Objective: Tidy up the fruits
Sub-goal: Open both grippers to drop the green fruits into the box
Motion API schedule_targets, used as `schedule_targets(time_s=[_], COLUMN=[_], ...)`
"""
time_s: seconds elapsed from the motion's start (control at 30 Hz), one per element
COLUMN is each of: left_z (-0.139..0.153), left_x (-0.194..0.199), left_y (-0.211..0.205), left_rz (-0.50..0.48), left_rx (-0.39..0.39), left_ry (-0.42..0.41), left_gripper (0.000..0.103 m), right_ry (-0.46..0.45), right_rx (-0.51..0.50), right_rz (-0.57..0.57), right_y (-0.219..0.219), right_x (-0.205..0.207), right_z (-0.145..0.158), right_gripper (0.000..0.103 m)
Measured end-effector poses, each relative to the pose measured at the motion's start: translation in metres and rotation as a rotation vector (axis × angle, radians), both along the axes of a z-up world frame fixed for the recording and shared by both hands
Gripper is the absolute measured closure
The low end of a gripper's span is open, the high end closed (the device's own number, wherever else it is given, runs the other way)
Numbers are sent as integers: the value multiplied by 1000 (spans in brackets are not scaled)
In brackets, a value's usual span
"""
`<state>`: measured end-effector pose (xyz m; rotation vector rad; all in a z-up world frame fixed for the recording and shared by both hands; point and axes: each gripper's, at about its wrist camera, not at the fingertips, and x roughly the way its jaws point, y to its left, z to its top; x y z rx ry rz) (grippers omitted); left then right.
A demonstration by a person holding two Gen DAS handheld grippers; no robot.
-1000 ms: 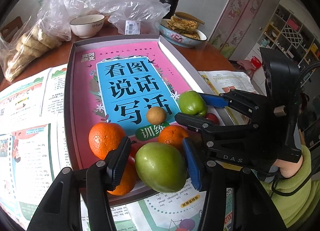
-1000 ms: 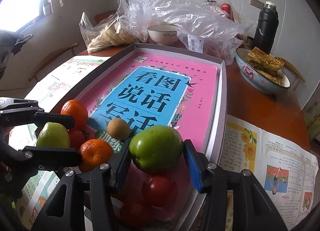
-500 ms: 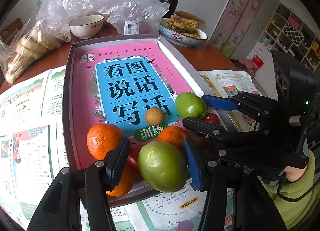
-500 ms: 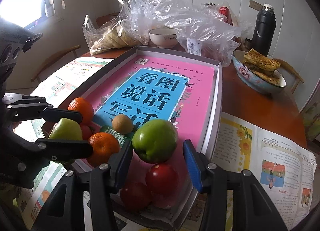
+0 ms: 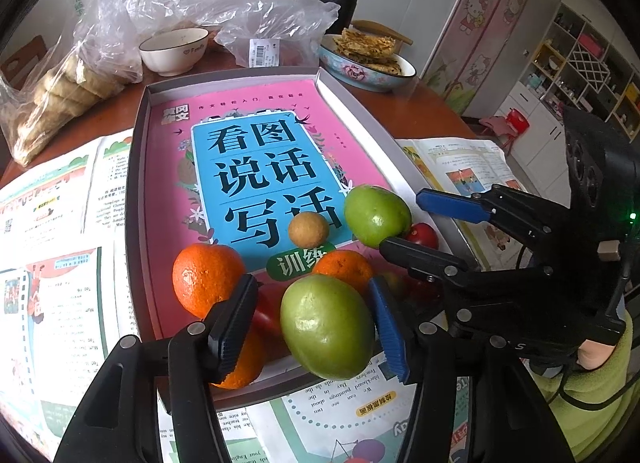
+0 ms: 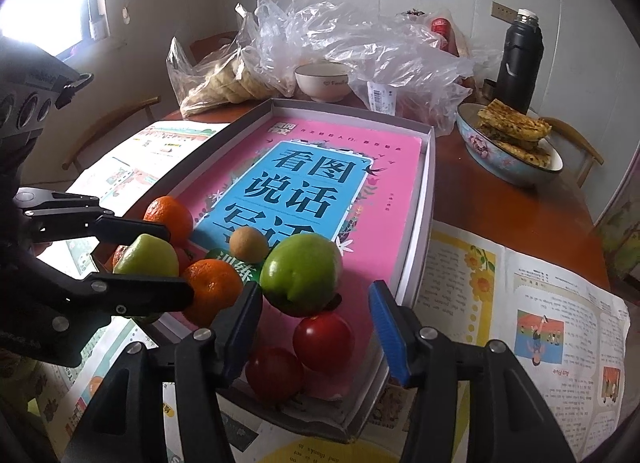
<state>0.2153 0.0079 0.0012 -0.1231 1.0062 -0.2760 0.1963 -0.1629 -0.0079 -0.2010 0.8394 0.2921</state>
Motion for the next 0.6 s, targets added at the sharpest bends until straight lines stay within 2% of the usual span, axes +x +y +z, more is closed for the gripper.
schedule_targets(time_s=[0.1, 0.6], left_z=[0, 0], left_x=[-1, -3], left_y=[-1, -1], left_rz=[-1, 1], left_rx=[2, 7], left_ry=[0, 5], left_gripper=[44, 42], right_ry=[-14, -34], right_rx=[6, 5], right_rz=[-10, -42], right_y=[-2, -10], right_x=[-4, -14], right_z=[4, 9], right_gripper=[43, 41])
